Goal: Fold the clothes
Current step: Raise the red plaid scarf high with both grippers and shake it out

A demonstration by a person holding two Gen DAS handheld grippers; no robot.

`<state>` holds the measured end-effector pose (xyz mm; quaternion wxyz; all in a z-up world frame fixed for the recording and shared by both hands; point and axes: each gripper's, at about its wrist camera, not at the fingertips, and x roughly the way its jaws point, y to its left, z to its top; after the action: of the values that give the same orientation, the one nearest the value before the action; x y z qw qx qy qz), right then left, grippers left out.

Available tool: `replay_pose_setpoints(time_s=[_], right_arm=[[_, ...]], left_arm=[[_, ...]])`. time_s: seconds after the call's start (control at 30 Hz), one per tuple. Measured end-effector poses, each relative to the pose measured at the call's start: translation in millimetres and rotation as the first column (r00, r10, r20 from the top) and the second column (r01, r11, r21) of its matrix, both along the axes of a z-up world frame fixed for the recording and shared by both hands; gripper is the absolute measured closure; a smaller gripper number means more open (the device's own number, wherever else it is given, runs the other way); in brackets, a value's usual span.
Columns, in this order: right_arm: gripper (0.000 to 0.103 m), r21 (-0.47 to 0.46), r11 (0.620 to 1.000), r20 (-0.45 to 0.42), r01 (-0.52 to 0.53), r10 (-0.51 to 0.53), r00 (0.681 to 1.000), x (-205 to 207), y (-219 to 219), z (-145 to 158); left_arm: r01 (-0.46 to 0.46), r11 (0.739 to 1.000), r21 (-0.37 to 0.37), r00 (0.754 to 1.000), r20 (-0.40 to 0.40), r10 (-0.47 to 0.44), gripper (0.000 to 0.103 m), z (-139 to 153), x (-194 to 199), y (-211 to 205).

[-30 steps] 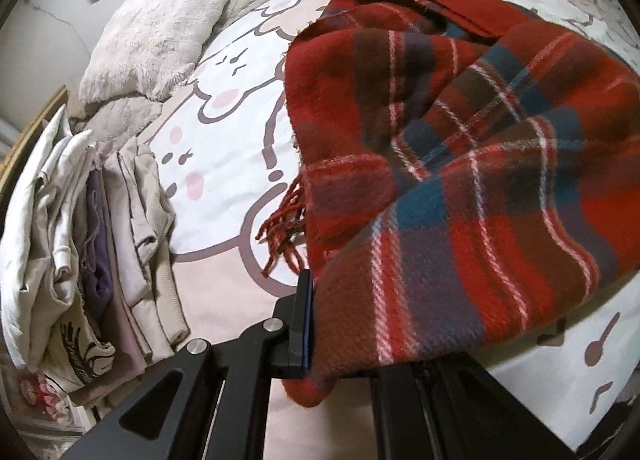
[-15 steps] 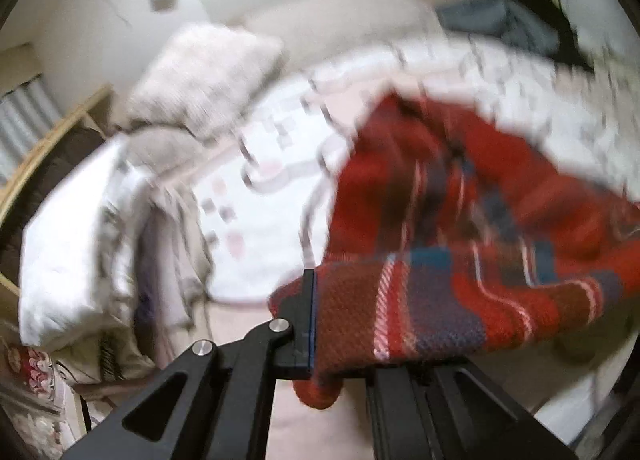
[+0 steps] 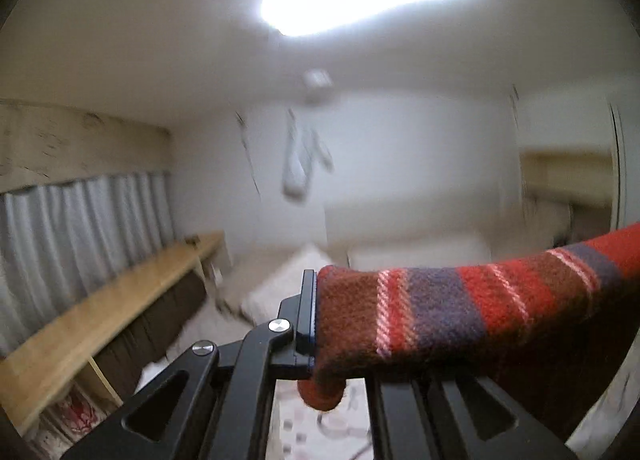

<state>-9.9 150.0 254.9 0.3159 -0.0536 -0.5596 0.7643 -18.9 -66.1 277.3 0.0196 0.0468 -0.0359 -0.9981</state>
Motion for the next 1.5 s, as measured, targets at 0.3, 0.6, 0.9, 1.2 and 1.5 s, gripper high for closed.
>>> replay_pose_setpoints(time_s=[0.3,0.6,0.9,1.2,1.5], right_arm=[[0.100,-0.214,0.961,-0.267,-0.176,0.116,0.957,70,-26,207],[0.100,-0.127,0.974,-0.459,-0.186,0.109,0.882,133,-40,279],[0.100,-0.272,0.939,-0.236,-0.212,0.148,0.960,67,-28,194],[0.100,-0.410,0.904,0.046,-0.124,0.156,0.987,-165,-22,88],[0.100,-0.435,0.886,-0.145,-0.162,0.109,0.983,-333,24,158]], left_arm=[[-0.075,0.995,0.068,0.960,-0.266,0.090,0.099,161,100,-33],[-0.190,0.982,0.005,0.882,-0.439,0.173,0.099,256,164,-34],[-0.196,0.980,-0.037,0.959,-0.218,0.183,0.099,219,35,-48],[-0.247,0.965,-0.088,0.966,0.059,0.252,0.099,113,-203,-58],[-0.342,0.938,-0.065,0.939,-0.074,0.337,0.099,156,-314,-29]])
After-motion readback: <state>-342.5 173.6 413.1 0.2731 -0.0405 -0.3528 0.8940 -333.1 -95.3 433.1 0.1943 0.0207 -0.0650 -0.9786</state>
